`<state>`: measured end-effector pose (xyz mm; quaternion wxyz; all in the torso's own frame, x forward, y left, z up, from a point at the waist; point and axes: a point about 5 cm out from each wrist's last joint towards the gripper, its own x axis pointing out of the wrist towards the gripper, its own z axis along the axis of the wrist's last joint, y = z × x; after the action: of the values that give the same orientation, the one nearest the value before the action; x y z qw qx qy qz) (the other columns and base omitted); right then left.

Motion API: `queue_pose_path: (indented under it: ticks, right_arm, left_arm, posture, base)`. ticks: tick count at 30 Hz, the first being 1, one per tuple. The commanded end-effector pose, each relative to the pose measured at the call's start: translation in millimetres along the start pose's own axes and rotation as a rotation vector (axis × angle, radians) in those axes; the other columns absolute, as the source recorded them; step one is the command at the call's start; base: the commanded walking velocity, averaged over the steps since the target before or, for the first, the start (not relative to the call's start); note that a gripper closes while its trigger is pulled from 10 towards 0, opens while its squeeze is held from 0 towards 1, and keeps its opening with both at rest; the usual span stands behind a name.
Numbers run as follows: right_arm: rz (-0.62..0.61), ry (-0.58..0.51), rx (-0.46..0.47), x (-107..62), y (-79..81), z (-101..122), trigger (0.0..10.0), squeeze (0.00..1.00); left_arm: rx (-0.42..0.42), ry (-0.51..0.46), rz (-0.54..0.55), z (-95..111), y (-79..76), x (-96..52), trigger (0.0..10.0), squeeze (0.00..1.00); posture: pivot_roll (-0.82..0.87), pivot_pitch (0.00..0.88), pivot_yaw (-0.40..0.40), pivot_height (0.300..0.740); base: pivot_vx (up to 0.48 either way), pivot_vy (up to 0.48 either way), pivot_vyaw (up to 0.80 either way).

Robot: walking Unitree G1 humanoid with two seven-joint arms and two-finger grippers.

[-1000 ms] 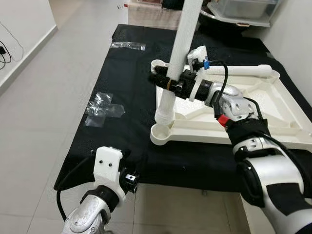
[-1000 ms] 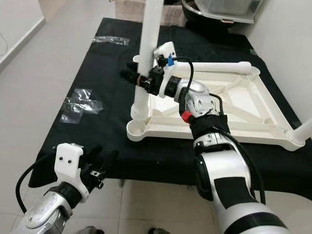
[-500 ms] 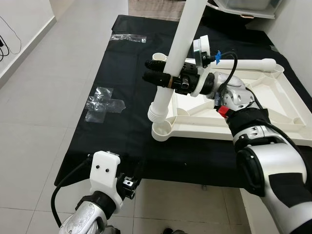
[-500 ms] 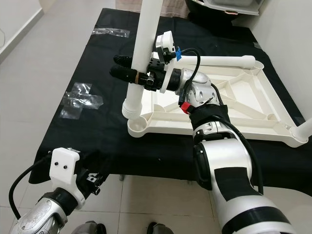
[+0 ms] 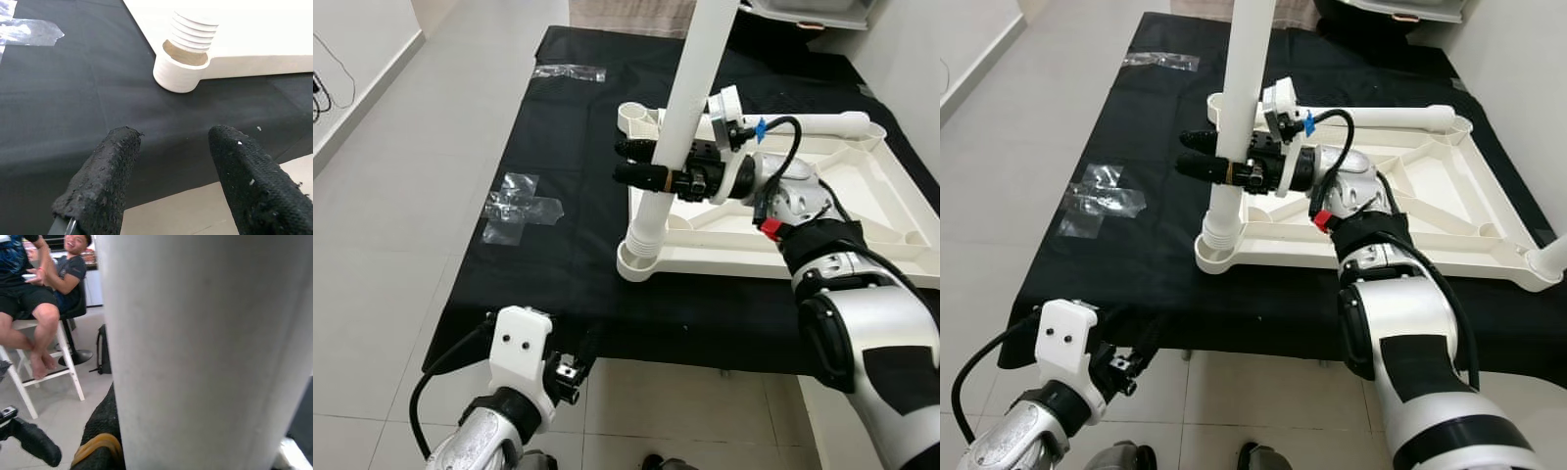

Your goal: Building children table

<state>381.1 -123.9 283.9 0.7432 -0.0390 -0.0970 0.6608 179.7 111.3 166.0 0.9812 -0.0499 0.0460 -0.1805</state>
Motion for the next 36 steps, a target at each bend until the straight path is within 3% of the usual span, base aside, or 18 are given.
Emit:
queue_pose_path:
  ticks: [1, 15, 36]
  right_arm:
    - [0.034, 0.01, -0.024, -0.1, 1.4, 1, 10.0, 0.0]
    - [0.138, 0.076, -0.021, 11.1, 10.1, -14, 10.0, 0.0]
    - [0.129, 0.108, -0.032, -0.3, 5.8, -6, 10.0, 0.0]
  left_arm:
    - [0.008, 0.02, 0.009, -2, 0.7, -2.4, 10.0, 0.0]
    - [0.016, 0.024, 0.019, 0, 2.3, -5.1, 10.0, 0.0]
    - [0.023, 0.04, 0.023, 1, 4.1, -8.8, 10.0, 0.0]
  posture:
    - [0.2, 0.232, -0.101, 0.74]
    - [0.21, 0.239, -0.101, 0.74]
    - [0.22, 0.252, -0.094, 0.74]
  base:
    - [0.0, 0.0, 0.0]
    - [0.0, 0.0, 0.0]
    - [0.0, 0.0, 0.0]
